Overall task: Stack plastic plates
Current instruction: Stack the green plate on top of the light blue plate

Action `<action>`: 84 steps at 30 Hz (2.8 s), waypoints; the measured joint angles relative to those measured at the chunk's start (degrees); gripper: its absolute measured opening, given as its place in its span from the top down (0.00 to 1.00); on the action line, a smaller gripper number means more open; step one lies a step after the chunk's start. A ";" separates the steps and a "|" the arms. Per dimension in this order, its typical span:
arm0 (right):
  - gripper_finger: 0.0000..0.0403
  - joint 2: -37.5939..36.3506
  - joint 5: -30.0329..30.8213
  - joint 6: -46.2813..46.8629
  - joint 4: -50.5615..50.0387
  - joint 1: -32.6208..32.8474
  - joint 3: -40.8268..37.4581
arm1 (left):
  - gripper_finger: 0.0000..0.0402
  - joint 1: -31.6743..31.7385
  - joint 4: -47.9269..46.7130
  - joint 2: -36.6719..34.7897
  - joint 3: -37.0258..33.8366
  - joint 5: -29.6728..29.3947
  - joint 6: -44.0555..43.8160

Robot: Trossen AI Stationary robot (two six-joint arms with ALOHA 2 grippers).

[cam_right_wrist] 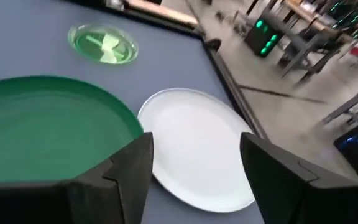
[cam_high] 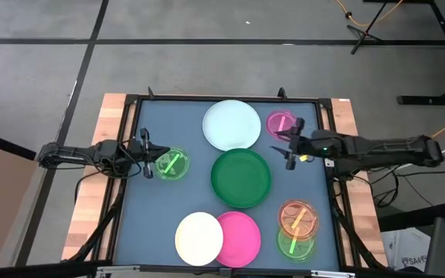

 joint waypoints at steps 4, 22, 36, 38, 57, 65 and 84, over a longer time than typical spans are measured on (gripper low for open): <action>0.43 6.05 -0.51 0.09 -2.70 0.00 3.94 | 1.00 0.00 0.01 0.01 0.00 0.01 0.00; 0.43 24.64 -13.79 4.13 -12.61 -9.88 16.76 | 1.00 0.01 0.02 0.01 0.00 0.02 0.01; 0.43 30.56 -19.79 4.13 -13.88 -16.95 16.86 | 1.00 0.02 0.00 0.00 0.00 0.00 0.00; 0.43 30.96 -20.42 4.13 -14.50 -17.55 16.86 | 1.00 0.02 0.00 0.01 0.00 0.02 0.02; 0.43 38.43 -24.48 4.11 -15.54 -18.01 16.86 | 1.00 0.02 0.00 0.02 0.00 0.00 0.02; 0.43 40.66 -24.57 4.11 -15.45 -18.01 16.86 | 1.00 0.00 0.00 0.00 0.00 0.02 0.00; 0.43 48.02 -29.20 4.12 -15.12 -18.01 16.86 | 1.00 0.00 0.02 0.00 -0.02 0.00 0.02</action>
